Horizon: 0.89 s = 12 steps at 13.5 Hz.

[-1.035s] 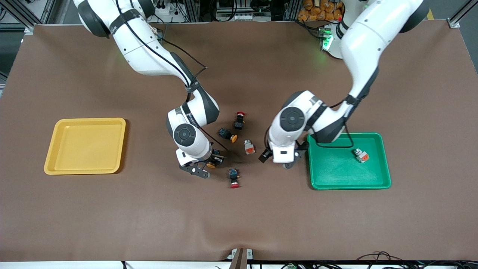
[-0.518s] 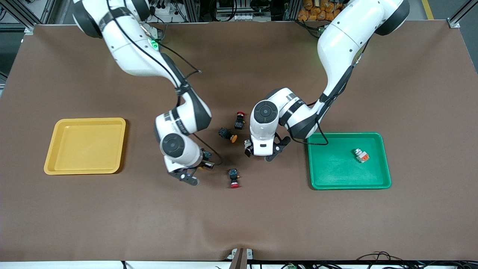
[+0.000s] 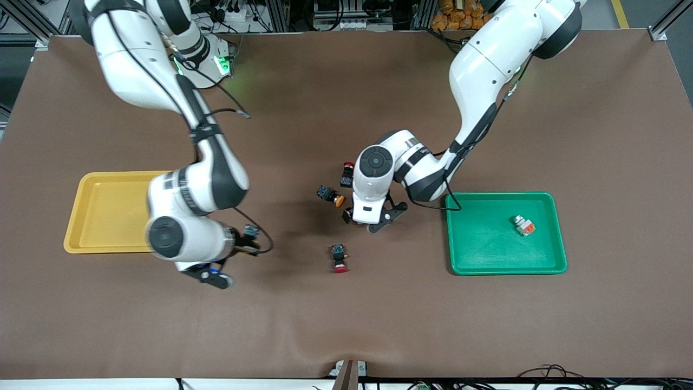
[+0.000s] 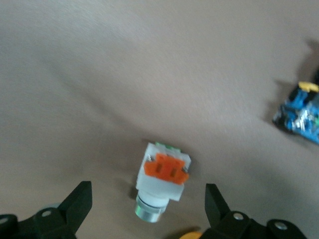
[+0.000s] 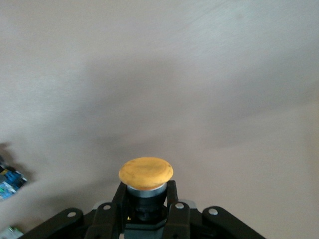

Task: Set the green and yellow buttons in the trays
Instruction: 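Carry the yellow button to the yellow tray while the left gripper carries another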

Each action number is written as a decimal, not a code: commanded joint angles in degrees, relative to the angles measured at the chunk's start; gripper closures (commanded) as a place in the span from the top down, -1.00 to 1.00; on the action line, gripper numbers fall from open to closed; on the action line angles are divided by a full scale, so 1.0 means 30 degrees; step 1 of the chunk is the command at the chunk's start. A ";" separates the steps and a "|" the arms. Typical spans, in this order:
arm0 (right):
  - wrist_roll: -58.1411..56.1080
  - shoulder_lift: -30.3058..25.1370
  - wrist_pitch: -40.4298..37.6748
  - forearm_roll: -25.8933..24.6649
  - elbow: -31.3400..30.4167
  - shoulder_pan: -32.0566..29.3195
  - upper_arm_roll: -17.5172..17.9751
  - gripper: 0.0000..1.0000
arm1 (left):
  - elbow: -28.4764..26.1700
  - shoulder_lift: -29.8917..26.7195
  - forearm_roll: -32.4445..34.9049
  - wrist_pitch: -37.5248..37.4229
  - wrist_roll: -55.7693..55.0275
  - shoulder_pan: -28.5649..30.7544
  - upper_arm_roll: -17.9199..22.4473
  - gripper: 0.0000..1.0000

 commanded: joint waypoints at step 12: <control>-1.4015 -0.2593 -0.0452 -0.4132 -0.4752 -0.8086 -0.0041 -1.00 | 0.0741 -0.0187 -0.0003 -0.0159 0.3205 0.0450 0.0384 -1.00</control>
